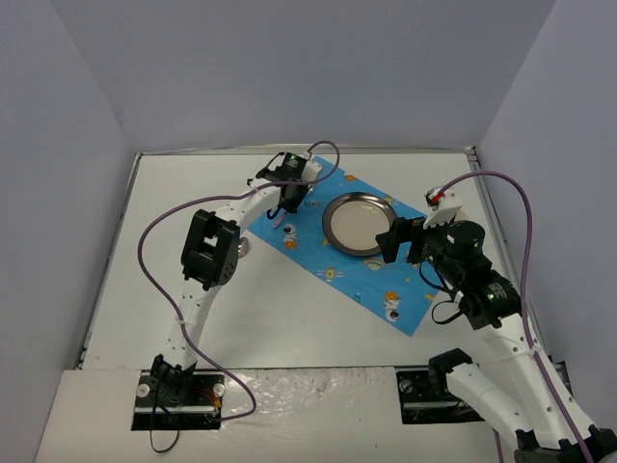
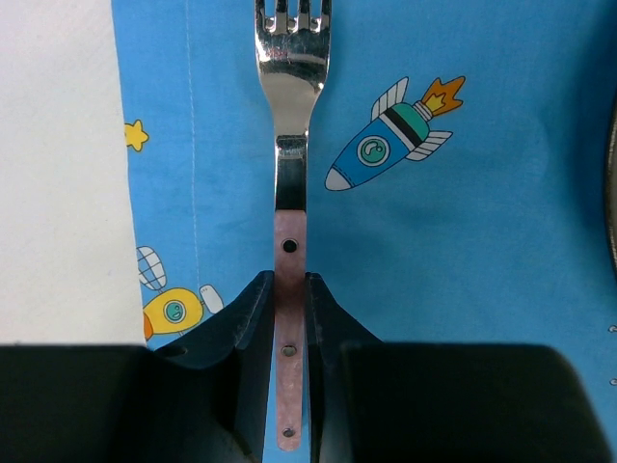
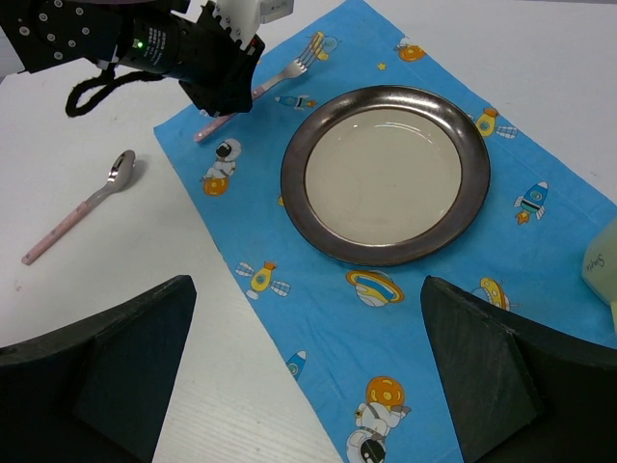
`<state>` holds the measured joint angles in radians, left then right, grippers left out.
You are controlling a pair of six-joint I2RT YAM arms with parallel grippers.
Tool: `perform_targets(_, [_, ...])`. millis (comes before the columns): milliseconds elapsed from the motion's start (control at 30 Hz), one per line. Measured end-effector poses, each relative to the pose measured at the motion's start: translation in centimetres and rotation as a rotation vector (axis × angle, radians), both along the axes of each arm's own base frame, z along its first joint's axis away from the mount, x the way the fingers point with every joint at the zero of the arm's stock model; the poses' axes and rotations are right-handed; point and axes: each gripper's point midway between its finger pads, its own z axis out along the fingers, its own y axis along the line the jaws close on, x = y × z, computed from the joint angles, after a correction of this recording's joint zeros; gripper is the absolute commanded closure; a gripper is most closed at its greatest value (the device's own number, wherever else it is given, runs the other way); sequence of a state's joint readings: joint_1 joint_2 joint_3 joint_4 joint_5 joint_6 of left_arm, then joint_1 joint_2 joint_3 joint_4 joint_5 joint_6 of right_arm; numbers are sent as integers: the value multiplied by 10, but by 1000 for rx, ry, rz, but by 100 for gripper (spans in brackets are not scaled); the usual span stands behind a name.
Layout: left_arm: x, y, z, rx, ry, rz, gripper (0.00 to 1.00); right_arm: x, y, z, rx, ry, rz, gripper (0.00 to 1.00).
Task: Set the dinner table for one person
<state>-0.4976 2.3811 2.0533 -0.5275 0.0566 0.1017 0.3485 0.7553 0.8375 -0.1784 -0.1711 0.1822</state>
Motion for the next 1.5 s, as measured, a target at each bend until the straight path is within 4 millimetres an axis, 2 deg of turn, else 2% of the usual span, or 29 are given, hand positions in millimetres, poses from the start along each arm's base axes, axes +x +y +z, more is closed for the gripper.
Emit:
perform_targets(133, [0, 0, -9, 6, 13, 0, 100, 1, 0, -2, -2, 6, 0, 0])
perform_targets(400, [3, -3, -9, 1, 7, -3, 98, 1, 0, -3, -3, 9, -1, 0])
perform_targets(633, [3, -3, -9, 3, 6, -3, 77, 2, 0, -4, -6, 13, -3, 0])
perform_targets(667, [3, -2, -9, 4, 6, -4, 77, 2, 0, -5, -7, 14, -3, 0])
perform_targets(733, [4, -2, -9, 5, 3, -3, 68, 2, 0, -6, -8, 17, -3, 0])
perform_targets(900, [5, -2, -7, 7, -1, -1, 62, 2, 0, -6, -8, 18, -3, 0])
perform_targets(1067, [5, -1, 0, 7, 0, 5, 38, 2, 0, -7, -8, 19, -3, 0])
perform_targets(1200, [-4, 3, 20, -3, -13, 13, 17, 1, 0, -5, -5, 15, 0, 0])
perform_targets(1233, [-8, 6, 28, -8, -23, 17, 17, 1, 1, -5, -4, 13, 3, 0])
perform_targets(1300, [-29, 19, 47, -10, -27, 32, 12, -1, 1, -2, 1, 5, 9, 0])
perform_targets(1500, [-86, 57, 112, -80, -120, 96, 12, -9, 3, 9, 23, -31, 33, 0])
